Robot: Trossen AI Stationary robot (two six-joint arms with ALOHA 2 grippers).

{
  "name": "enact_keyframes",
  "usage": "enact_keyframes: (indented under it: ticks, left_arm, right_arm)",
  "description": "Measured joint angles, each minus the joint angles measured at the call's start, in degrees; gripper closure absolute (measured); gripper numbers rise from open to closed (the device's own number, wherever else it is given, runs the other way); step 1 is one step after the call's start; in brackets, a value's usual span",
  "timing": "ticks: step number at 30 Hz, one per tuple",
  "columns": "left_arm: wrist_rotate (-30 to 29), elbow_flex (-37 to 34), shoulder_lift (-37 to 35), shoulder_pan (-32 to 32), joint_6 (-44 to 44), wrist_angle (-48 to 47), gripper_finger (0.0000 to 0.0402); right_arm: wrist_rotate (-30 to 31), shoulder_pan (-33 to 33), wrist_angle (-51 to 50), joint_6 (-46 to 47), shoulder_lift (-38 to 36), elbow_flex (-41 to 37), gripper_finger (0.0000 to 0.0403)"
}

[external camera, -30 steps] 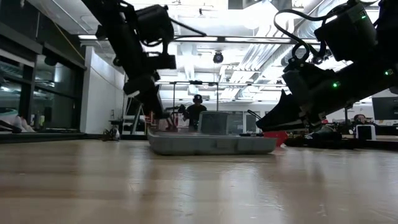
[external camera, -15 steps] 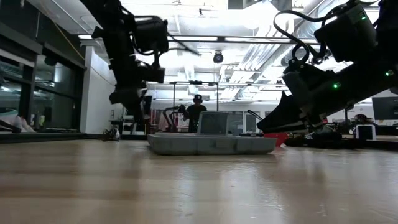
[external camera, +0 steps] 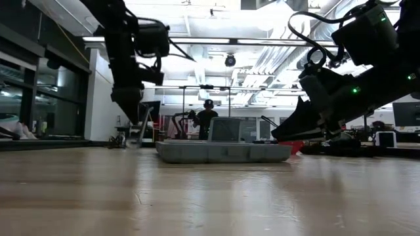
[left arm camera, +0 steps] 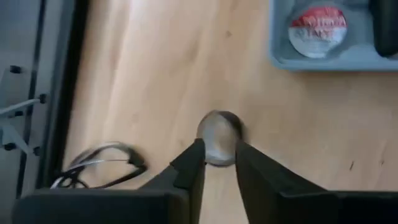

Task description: Prefit tool cases

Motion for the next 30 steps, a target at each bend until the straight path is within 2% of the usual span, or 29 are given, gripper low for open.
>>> enact_keyframes:
  ticks: [9,16,20,25,30]
  left_arm:
    - [-0.69,0.01,-7.5,0.32,-0.66,0.12,0.0263]
    - [5.64,0.01,-9.08,-1.84,-2.95,3.74,0.0257]
    - [9.34,0.01,-7.88,-4.29,-3.57,9.24,0.0257]
    - [9.44,0.01,-4.07,-7.94,-3.23,17.71,0.0257]
    - [9.4,0.01,2.75,-10.02,-1.03,23.2,0.0257]
  right_arm:
    - [0.03,0.0,-0.27,-0.07,0.0,0.0,0.0291]
    - [0.03,-0.08,-0.29,-0.07,0.0,0.0,0.0291]
    - [0.05,-0.09,-0.29,-0.07,0.0,0.0,0.0291]
    - [0.05,-0.09,-0.27,-0.07,0.0,0.02,0.0291]
    - [0.07,-0.09,-0.31,-0.04,0.0,0.02,0.0291]
